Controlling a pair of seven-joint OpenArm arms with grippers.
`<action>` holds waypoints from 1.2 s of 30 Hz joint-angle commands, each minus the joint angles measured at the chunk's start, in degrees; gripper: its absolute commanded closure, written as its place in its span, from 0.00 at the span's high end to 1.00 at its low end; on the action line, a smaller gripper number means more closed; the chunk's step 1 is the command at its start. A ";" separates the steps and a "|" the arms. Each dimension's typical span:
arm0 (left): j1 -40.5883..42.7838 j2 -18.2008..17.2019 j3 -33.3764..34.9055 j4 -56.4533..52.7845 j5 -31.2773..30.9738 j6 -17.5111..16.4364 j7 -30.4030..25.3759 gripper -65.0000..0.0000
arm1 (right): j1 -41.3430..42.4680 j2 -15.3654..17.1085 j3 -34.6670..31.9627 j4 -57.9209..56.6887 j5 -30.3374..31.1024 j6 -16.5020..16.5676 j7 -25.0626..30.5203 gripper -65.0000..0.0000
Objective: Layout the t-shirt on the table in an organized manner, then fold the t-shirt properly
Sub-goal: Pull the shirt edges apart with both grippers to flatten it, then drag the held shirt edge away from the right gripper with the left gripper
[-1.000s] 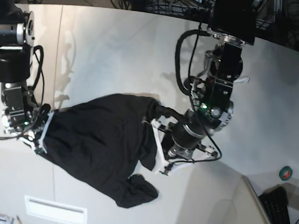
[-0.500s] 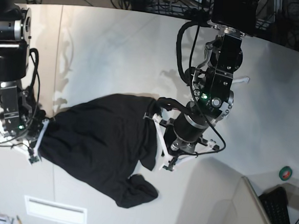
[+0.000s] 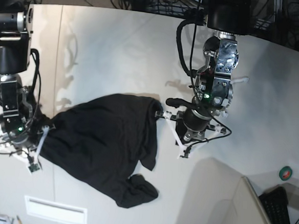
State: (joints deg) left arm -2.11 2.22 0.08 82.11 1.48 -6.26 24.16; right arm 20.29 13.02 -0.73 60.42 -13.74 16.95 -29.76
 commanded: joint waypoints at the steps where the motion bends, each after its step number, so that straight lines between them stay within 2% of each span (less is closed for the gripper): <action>1: -1.54 0.20 0.06 0.66 -0.20 -0.38 -1.70 0.00 | 2.08 0.21 0.25 1.86 0.15 -0.29 0.44 0.00; 5: -1.80 0.37 0.06 0.40 -0.11 -0.38 -2.40 0.00 | 1.90 -0.22 0.25 5.47 0.15 -0.29 -2.64 0.00; 10: -1.19 0.46 0.14 -2.33 0.33 -0.38 -8.65 0.00 | 1.82 -0.31 0.25 12.85 0.15 -0.29 -9.14 0.00; 14: -1.71 0.55 0.14 -6.19 -0.11 -0.38 -9.79 0.00 | 1.64 -0.31 0.16 17.25 0.15 -0.20 -12.75 0.00; 21: -1.89 2.13 0.14 -8.66 -0.20 -0.20 -10.23 0.00 | -1.35 -0.14 0.16 23.14 -0.02 -0.20 -13.54 0.00; 24: -1.89 2.22 0.23 -8.92 0.33 -0.29 -13.92 0.00 | -2.67 -0.22 0.16 25.86 -0.02 -0.11 -13.54 0.00; 28: -1.89 1.87 0.58 -10.15 0.33 -0.38 -15.24 0.00 | -3.11 -0.31 0.16 27.88 -0.02 -0.03 -14.86 0.00; 30: -1.98 1.52 3.13 -11.56 -0.20 -0.38 -15.94 0.00 | -3.11 -0.31 0.16 29.03 -0.02 -0.03 -17.14 0.00; 33: -1.98 0.02 7.62 -13.14 -0.20 -0.38 -19.81 0.00 | -3.11 -0.22 0.16 31.40 -0.02 -0.03 -18.37 0.00; 36: -2.42 -0.24 9.64 -14.81 -0.20 -0.38 -20.07 0.00 | -3.72 -0.22 0.16 33.51 -0.02 -0.03 -19.34 0.00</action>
State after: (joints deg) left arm -3.38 1.93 9.82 66.37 1.45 -7.07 5.39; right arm 15.46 12.19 -0.75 92.79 -13.39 16.99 -49.91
